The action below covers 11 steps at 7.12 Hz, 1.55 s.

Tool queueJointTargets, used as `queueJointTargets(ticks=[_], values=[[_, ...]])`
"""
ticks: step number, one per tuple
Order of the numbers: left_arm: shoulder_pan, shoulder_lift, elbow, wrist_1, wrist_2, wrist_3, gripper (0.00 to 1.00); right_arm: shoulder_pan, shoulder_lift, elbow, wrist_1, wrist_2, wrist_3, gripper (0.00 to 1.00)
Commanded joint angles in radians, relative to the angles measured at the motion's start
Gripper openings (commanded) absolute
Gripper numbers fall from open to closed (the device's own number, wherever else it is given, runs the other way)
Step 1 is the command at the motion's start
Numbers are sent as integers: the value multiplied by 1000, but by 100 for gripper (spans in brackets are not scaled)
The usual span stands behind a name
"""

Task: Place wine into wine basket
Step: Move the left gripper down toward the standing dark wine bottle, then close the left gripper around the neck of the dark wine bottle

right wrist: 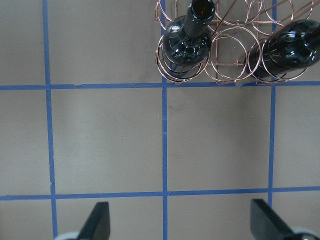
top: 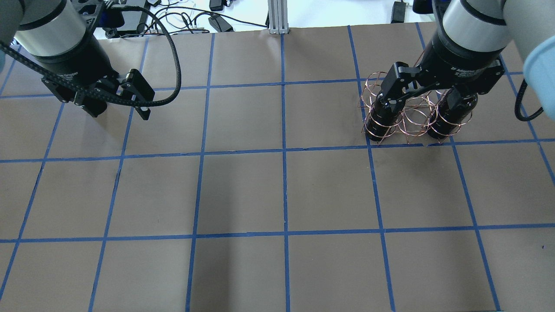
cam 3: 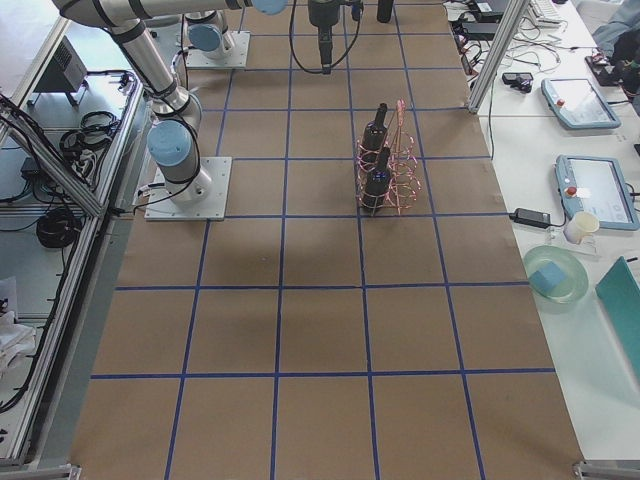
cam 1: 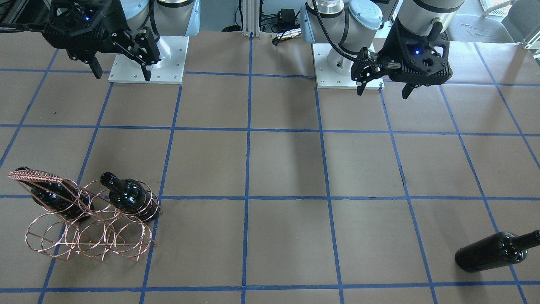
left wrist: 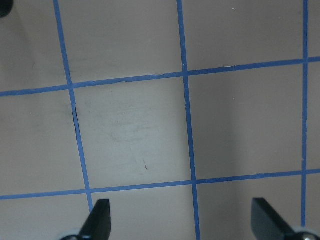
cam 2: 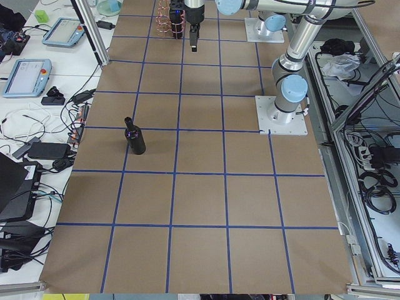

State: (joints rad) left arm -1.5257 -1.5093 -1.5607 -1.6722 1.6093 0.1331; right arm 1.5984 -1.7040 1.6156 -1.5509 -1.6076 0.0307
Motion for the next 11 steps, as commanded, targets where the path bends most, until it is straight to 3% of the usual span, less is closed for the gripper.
queueJointTargets(ticks=[1, 4, 5, 7, 9, 11], values=[[-1, 3, -9, -17, 6, -1, 100, 0, 0, 1, 0, 0, 0, 100], [7, 4, -9, -21, 11, 8, 100, 0, 0, 1, 0, 0, 0, 100], [43, 0, -7, -12, 8, 10, 100, 0, 0, 1, 0, 0, 0, 100], [186, -25, 14, 3, 4, 195, 100, 0, 0, 3, -1, 0, 0, 100], [332, -115, 80, 111, 4, 399, 100, 0, 0, 3, -1, 0, 0, 100], [384, -233, 199, 124, 8, 448, 100, 0, 0, 3, -1, 0, 0, 100]])
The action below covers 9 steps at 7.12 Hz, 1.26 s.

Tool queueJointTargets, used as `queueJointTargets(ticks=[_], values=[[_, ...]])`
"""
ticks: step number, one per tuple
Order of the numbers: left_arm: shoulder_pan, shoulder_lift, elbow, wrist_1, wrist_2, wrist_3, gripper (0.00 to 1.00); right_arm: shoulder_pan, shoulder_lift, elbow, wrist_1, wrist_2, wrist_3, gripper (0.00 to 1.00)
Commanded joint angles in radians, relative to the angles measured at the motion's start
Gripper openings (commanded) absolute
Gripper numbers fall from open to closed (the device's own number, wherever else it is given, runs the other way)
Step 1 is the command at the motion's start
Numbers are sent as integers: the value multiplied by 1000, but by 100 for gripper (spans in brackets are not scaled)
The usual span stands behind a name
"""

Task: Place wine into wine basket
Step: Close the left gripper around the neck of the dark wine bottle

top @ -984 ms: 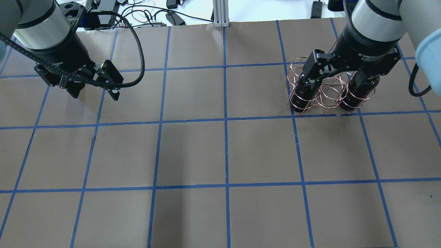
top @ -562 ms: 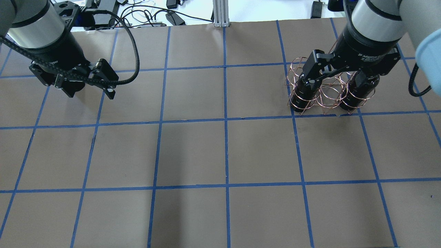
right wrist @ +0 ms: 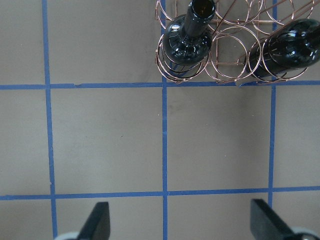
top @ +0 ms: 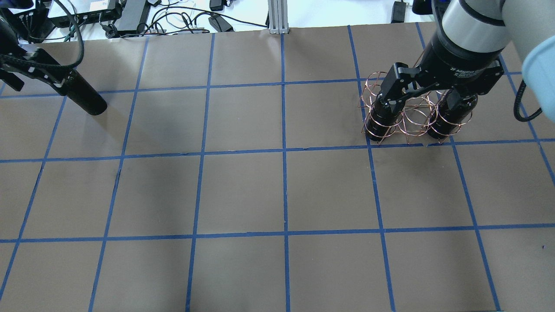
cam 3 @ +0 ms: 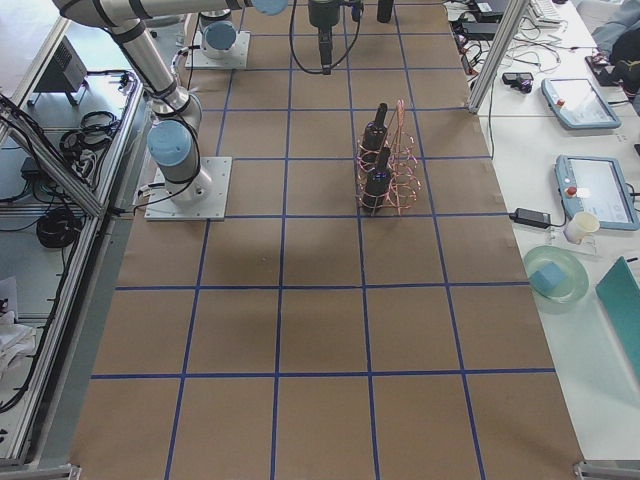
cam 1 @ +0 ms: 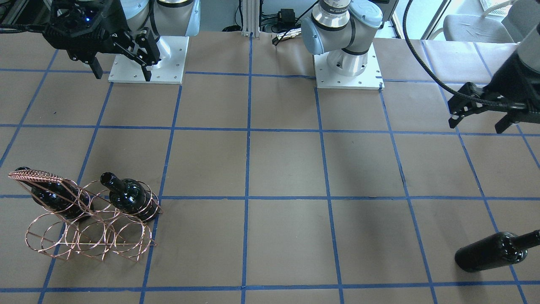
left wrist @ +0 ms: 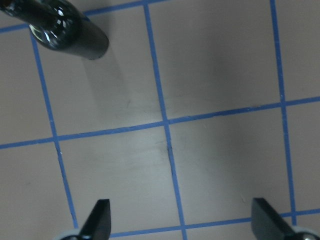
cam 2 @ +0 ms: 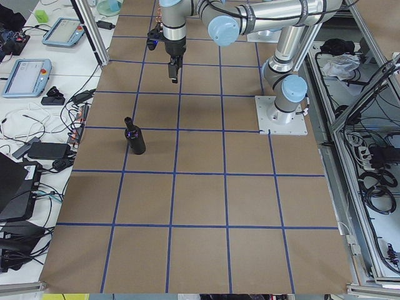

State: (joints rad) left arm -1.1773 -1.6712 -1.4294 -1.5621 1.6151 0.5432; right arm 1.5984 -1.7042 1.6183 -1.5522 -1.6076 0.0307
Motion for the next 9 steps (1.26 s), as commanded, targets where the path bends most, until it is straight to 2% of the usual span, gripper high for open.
queueJointTargets(ticks=[1, 3, 5, 6, 7, 9], values=[[69, -134, 123, 42, -12, 90, 100, 0, 1, 0, 0, 0, 0, 100], [113, -237, 167, 98, -55, 101, 100, 0, 0, 0, 0, 0, 0, 100], [114, -324, 210, 183, -60, 103, 100, 0, 0, 0, 0, 0, -2, 100], [114, -359, 214, 232, -69, 101, 100, 0, 1, 0, 0, 0, -2, 100], [114, -389, 216, 267, -125, 92, 100, 0, 0, 0, 0, 0, 0, 100], [114, -427, 221, 309, -129, 90, 97, 0, 2, 0, 0, 0, 0, 100]])
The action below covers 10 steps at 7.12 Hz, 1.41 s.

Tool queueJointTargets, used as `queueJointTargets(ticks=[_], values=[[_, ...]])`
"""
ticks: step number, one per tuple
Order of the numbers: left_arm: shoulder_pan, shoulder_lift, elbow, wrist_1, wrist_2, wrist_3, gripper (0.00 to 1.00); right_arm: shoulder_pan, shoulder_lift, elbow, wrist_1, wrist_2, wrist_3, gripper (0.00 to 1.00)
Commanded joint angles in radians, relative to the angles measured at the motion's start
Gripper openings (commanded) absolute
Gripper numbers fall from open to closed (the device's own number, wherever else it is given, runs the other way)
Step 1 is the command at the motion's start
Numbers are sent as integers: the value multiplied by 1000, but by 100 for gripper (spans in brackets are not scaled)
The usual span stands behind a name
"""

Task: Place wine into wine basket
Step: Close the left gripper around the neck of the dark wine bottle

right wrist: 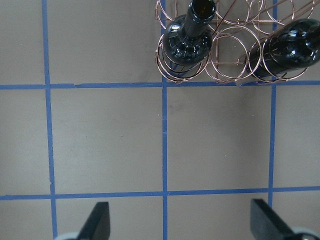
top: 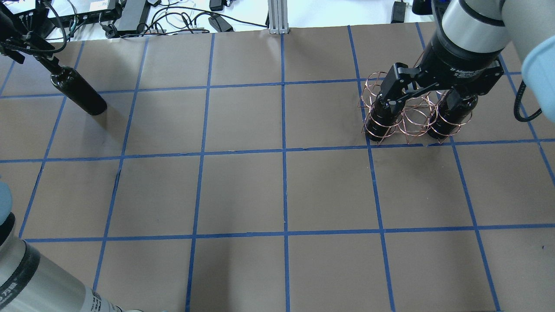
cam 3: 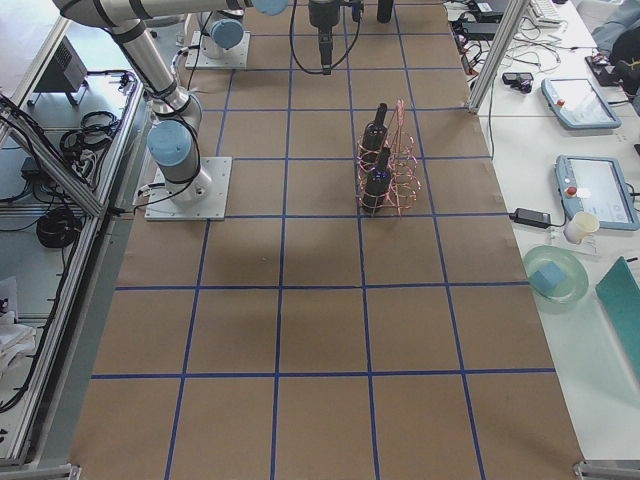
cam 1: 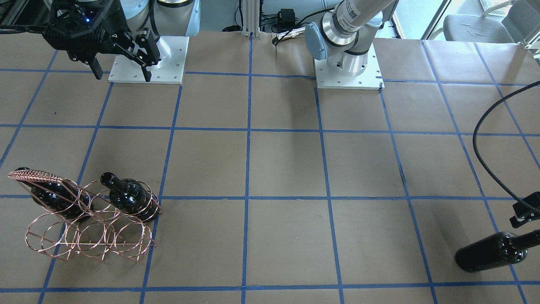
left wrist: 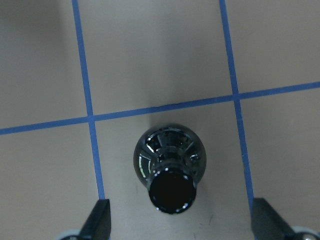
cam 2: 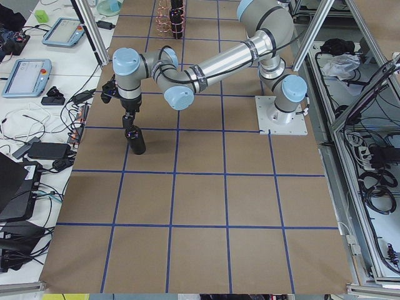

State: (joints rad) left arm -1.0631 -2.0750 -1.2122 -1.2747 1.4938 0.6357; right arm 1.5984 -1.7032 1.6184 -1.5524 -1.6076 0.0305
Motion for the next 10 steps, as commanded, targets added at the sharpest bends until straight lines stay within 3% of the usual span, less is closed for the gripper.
queueJointTargets(ticks=[1, 2, 8, 10], values=[[0, -34, 13, 21, -7, -2, 94, 0, 0, 0, 0, 0, 0, 100], [0, -39, 17, 23, -7, -2, 88, 0, 0, 0, -2, 0, 0, 100], [-3, -69, 48, 23, -32, -39, 83, 0, -1, 0, 0, 0, 0, 100], [-8, -69, 45, 20, -26, -39, 65, 0, 0, 0, 0, 0, 0, 100]])
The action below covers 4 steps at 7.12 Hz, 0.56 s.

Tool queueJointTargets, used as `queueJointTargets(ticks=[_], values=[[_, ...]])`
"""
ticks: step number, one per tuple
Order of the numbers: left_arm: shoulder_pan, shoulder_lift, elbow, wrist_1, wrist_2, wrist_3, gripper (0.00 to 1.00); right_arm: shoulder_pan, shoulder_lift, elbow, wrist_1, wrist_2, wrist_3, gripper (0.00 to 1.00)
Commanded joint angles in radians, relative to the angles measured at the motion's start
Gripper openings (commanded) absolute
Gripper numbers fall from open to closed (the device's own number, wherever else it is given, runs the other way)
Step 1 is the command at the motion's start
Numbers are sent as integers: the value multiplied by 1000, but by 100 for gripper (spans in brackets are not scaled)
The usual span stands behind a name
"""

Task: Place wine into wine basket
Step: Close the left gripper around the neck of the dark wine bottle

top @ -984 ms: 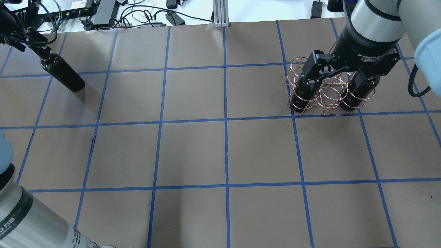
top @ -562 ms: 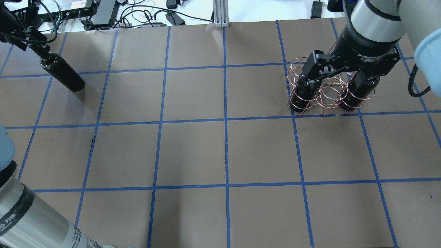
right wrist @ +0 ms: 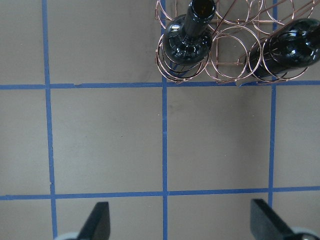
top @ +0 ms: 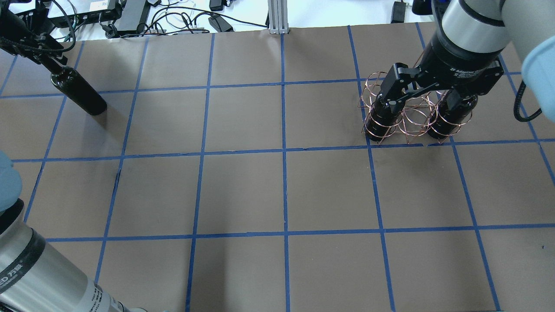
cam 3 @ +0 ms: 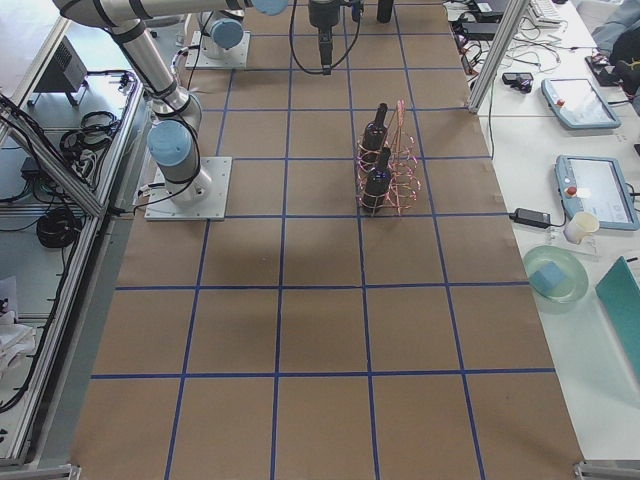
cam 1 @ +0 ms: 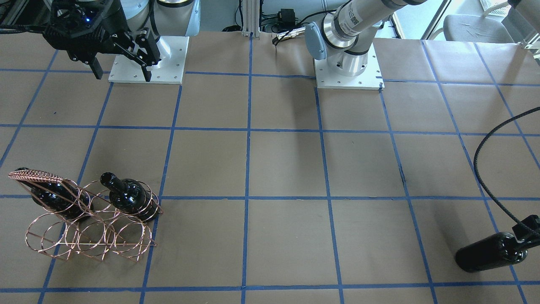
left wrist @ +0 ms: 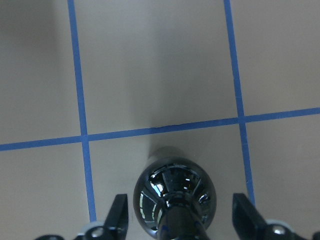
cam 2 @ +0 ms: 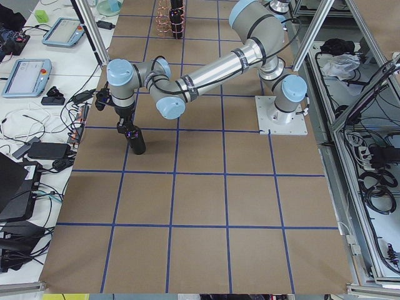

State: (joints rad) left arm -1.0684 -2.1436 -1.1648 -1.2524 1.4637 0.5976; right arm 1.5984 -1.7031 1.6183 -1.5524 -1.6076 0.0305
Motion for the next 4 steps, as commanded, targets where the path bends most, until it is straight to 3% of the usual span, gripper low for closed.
queueJointTargets(ticks=[1, 2, 4], values=[[-2, -1, -3, -4, 9, 1, 54, 0, 0, 0, 0, 0, 0, 100], [-2, -1, -6, -12, 9, 1, 22, 0, 0, 0, 0, 0, 0, 100], [-2, 2, -7, -36, 10, -1, 0, 0, 0, 0, -2, 0, 0, 100]])
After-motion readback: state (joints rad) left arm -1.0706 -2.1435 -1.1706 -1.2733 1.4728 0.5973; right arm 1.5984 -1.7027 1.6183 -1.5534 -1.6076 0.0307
